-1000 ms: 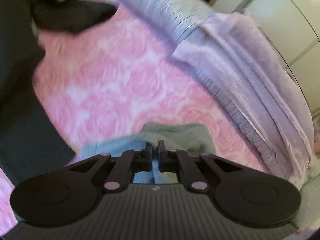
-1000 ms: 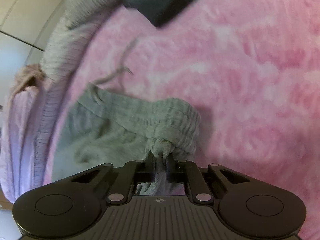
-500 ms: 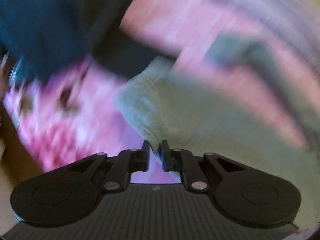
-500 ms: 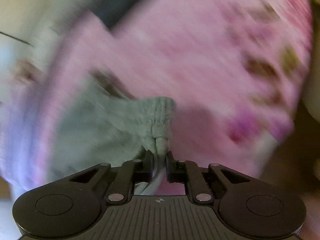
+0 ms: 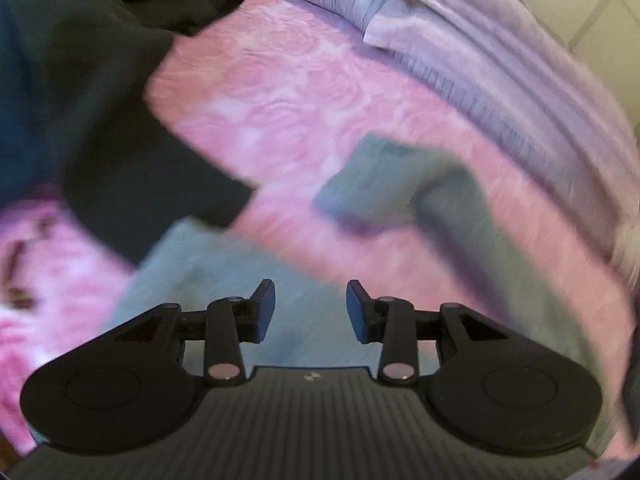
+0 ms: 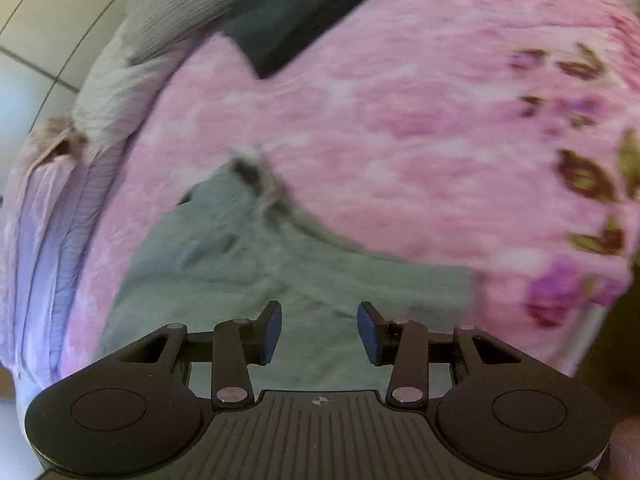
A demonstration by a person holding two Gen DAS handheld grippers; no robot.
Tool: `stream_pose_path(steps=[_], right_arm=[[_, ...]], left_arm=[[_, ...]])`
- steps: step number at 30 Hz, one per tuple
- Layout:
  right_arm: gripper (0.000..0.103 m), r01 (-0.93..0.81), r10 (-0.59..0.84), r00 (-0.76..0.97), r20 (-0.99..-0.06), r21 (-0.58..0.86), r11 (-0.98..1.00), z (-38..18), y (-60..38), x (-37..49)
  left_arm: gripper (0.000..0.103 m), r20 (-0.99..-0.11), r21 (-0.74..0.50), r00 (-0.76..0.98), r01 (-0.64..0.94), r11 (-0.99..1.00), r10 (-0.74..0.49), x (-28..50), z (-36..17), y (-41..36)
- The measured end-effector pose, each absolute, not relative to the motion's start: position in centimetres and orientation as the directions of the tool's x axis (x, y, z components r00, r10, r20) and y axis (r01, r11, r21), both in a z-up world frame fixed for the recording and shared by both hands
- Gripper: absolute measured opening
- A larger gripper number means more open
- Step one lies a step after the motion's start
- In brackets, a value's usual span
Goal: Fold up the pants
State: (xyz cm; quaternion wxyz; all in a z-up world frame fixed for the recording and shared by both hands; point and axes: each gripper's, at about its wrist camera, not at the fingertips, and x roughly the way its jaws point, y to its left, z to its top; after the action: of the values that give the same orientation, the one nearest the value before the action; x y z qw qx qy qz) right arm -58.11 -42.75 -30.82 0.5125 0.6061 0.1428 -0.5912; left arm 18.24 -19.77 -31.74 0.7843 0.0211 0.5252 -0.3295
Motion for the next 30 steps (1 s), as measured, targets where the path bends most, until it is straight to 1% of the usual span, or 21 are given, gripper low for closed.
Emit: stream_pose_path(steps=[1,5,8,9,10,11,12,13,16,19,22,24,25,26,27,29,30], right_arm=[[0.039,0.787,-0.434,0.265,-0.861,0.453,-0.419,-30.8,-43.1,-57.4],[0.039,0.815,-0.436,0.26,-0.861,0.438,-0.379,-31.3,-43.4,-55.0],[0.039,0.809,-0.428,0.243,-0.87,0.425,-0.406,-31.8,-43.3,-53.7],[0.039,0.805,-0.426,0.237,-0.873,0.422,-0.416,-31.7,-43.2,-53.4],[0.039,0.802,-0.425,0.229,-0.876,0.418,-0.428,-31.8,-43.2,-52.9],[0.039,0.8,-0.425,0.22,-0.878,0.412,-0.437,-31.8,-43.3,-52.5],[0.039,0.799,-0.426,0.212,-0.88,0.407,-0.443,-31.7,-43.4,-52.1],[0.039,0.799,-0.43,0.204,-0.88,0.404,-0.447,-31.6,-43.5,-51.6],[0.039,0.804,-0.442,0.183,-0.878,0.392,-0.446,-30.8,-44.0,-50.3],[0.039,0.802,-0.457,0.157,-0.875,0.383,-0.458,-30.4,-44.8,-49.0],[0.039,0.794,-0.465,0.152,-0.872,0.388,-0.469,-30.1,-45.6,-47.6],[0.039,0.801,-0.466,0.161,-0.87,0.391,-0.453,-29.9,-46.1,-46.6],[0.039,0.811,-0.465,0.168,-0.869,0.39,-0.436,-29.7,-46.3,-46.2],[0.039,0.823,-0.464,0.172,-0.869,0.386,-0.417,-29.6,-46.6,-45.7],[0.039,0.836,-0.46,0.175,-0.87,0.379,-0.398,-29.7,-46.8,-45.3],[0.039,0.857,-0.447,0.181,-0.876,0.363,-0.364,-30.1,-47.2,-44.8],[0.039,0.865,-0.438,0.182,-0.881,0.355,-0.355,-30.5,-47.4,-44.6]], left_arm=[[0.038,-0.831,-0.354,0.211,0.514,0.781,-0.515,19.0,-32.4,-21.0],[0.044,-0.803,-0.487,0.176,0.355,0.798,-0.569,22.4,-35.9,-24.9],[0.044,-0.82,-0.506,0.154,0.256,0.824,-0.551,24.4,-38.6,-27.2],[0.041,-0.828,-0.505,0.143,0.231,0.832,-0.542,25.0,-39.4,-27.5],[0.032,-0.835,-0.5,0.135,0.215,0.839,-0.533,25.5,-40.0,-28.1],[0.023,-0.851,-0.469,0.144,0.219,0.855,-0.504,26.0,-40.3,-28.9],[0.015,-0.856,-0.441,0.167,0.263,0.858,-0.49,26.4,-40.0,-29.9],[0.014,-0.843,-0.429,0.194,0.323,0.844,-0.502,26.8,-39.3,-31.0],[0.013,-0.744,-0.39,0.285,0.55,0.739,-0.605,28.5,-34.5,-35.0],[0.013,-0.651,-0.314,0.304,0.727,0.611,-0.696,29.7,-29.7,-39.1],[0.014,-0.571,-0.229,0.292,0.841,0.491,-0.767,29.8,-26.1,-41.3],[0.014,-0.505,-0.182,0.272,0.894,0.41,-0.819,29.3,-24.6,-41.2],[0.015,-0.486,-0.153,0.267,0.912,0.381,-0.832,29.0,-24.3,-40.9],[0.015,-0.49,-0.111,0.279,0.92,0.377,-0.826,28.8,-24.9,-40.4],[0.016,-0.519,-0.084,0.298,0.915,0.395,-0.801,28.9,-25.9,-40.0],[0.02,-0.628,-0.047,0.329,0.888,0.457,-0.705,29.6,-29.8,-39.3],[0.025,-0.706,-0.005,0.355,0.863,0.505,-0.613,30.2,-32.6,-38.9]])
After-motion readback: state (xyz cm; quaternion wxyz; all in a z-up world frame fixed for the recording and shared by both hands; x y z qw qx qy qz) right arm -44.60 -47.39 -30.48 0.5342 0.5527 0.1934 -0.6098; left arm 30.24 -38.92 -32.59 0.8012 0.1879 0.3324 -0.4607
